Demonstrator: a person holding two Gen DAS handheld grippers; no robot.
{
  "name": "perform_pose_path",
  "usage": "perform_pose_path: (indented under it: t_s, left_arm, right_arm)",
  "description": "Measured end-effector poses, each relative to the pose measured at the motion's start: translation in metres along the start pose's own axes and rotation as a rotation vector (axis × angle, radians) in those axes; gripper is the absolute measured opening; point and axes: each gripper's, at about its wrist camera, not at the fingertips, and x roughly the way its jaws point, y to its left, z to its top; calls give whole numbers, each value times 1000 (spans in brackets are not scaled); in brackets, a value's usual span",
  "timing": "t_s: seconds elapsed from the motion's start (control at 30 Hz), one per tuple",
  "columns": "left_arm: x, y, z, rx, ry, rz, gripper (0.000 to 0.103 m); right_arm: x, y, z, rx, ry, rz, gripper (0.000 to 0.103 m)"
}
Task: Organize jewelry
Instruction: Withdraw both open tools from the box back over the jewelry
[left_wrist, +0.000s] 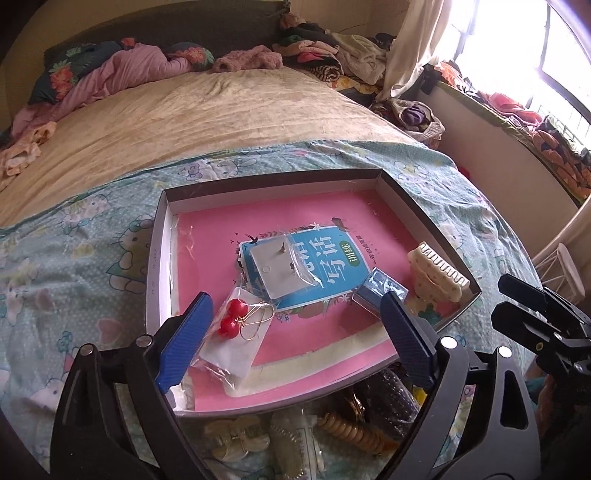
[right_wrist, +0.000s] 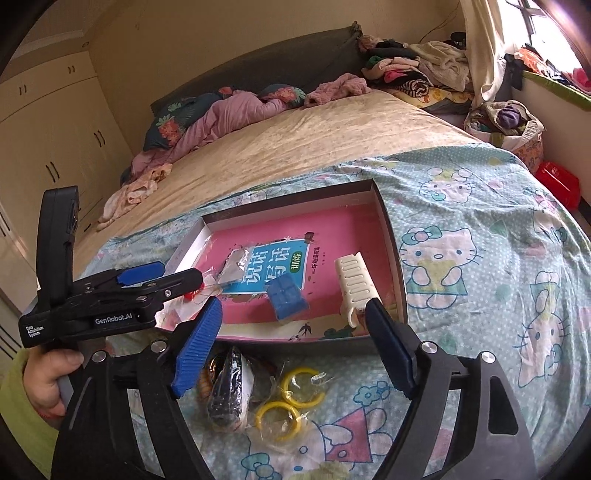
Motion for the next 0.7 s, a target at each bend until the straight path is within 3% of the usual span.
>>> perform_pose_path:
  t_s: [0.13,0.7]
  left_arm:
    - [-16,-6,-1,10,-28,3,93]
    - [-73,-9,-12,0,-115,-10,93]
  right_arm:
    - [-13,3,2,2,-25,-2,82]
    - [-66,21,8,-34,-124,-7,90]
